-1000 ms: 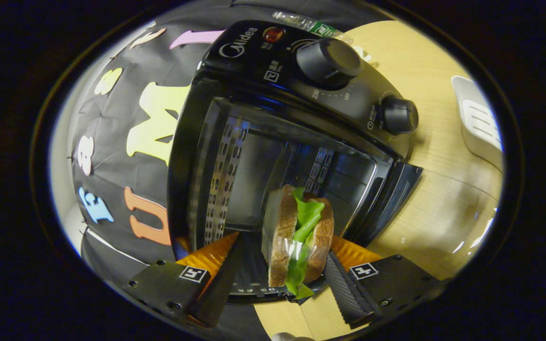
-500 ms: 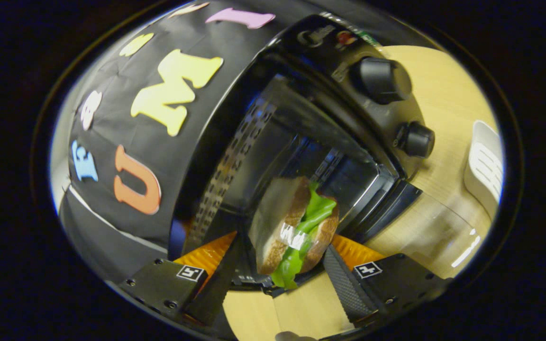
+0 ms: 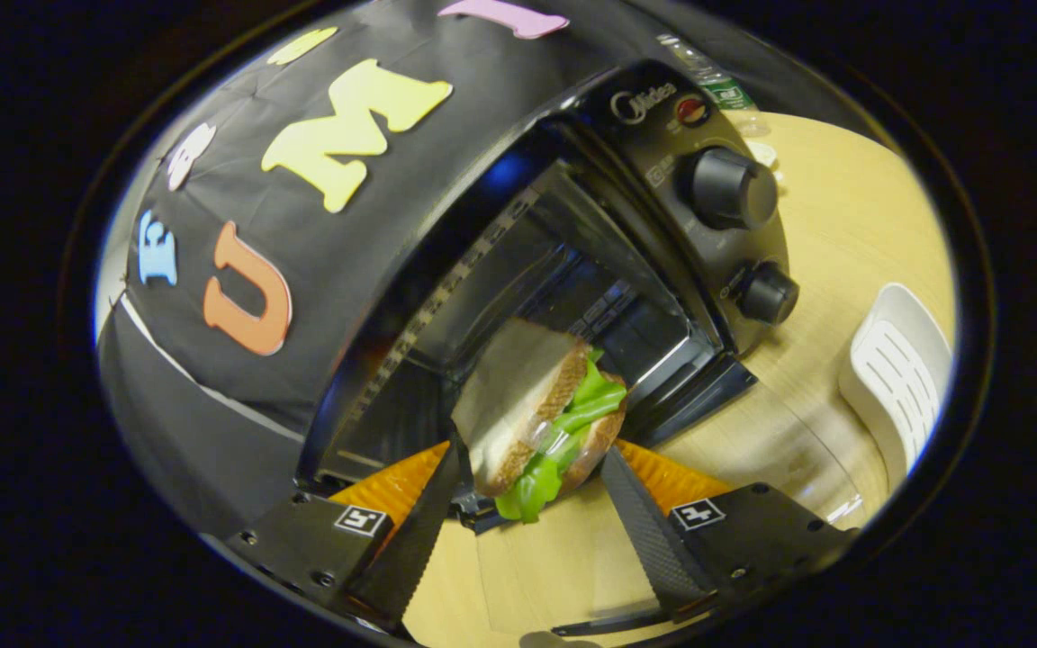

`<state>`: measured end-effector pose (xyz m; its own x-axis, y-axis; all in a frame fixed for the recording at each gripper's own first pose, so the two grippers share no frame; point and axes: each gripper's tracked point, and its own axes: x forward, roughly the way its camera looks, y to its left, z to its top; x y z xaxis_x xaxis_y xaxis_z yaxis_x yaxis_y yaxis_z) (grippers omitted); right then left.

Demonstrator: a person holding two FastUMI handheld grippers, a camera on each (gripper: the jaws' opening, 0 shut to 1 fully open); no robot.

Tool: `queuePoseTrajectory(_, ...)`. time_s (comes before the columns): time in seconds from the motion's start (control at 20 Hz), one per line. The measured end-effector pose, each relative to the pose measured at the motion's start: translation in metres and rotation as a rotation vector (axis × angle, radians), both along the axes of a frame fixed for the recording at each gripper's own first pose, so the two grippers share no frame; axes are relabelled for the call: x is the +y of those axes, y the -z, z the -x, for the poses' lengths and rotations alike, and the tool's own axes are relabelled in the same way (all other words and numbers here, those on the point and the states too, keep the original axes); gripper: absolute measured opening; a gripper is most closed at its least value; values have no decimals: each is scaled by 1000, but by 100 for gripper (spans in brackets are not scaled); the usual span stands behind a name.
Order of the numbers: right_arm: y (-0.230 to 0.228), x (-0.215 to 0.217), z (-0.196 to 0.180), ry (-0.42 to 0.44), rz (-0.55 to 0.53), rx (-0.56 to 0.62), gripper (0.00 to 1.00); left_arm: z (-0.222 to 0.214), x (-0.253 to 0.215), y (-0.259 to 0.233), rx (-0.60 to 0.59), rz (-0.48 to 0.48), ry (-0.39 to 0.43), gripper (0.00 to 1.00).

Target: Open the electric oven with the left hand, put the food in, and close the electric oven.

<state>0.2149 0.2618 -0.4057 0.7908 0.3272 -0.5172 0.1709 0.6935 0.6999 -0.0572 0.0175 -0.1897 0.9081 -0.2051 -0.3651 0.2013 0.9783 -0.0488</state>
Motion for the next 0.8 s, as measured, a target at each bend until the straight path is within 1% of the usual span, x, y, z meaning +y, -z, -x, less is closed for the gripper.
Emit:
queuePoseTrajectory(0.05,0,4,3,-10,-26,11,94,-2,-1,-1,0,0,0,96)
queuePoseTrajectory(0.1,-1,5,8,-9,-45,11,94,-1,-1,-1,-2,0,-1,96)
queuePoseTrajectory(0.15,-2,4,6,-12,-26,-2,93,-1,-1,-1,0,0,0,96)
queuePoseTrajectory(0.2,4,1,9,-33,14,15,92,-1,-1,-1,1,2,1,96)
queuePoseTrajectory(0.3,1,7,10,-46,-13,6,94,0,-1,-2,-5,-2,2,96)
queuePoseTrajectory(0.35,2,8,10,-52,0,7,94,0,-1,-1,-5,2,2,96)
queuePoseTrajectory(0.4,4,8,9,-65,22,9,100,-1,-1,1,4,2,3,96)
queuePoseTrajectory(0.45,5,9,9,-80,45,7,94,-1,-2,0,2,1,3,96)
queuePoseTrajectory(0.5,2,8,5,-78,57,-6,93,-1,-2,-2,-2,1,4,96)
queuePoseTrajectory(0.55,4,8,4,-89,76,-18,100,-1,-4,-1,-2,4,7,96)
queuePoseTrajectory(0.6,5,7,14,-110,87,-18,94,-1,-5,0,-1,2,9,96)
queuePoseTrajectory(0.65,7,9,21,-128,90,-7,100,-2,-4,-2,-5,0,8,96)
queuePoseTrajectory(0.7,5,10,23,-131,97,-16,100,-2,-5,-2,-7,2,7,96)
queuePoseTrajectory(0.8,8,-1,25,-132,188,-31,100,-2,-5,-1,-7,5,7,96)
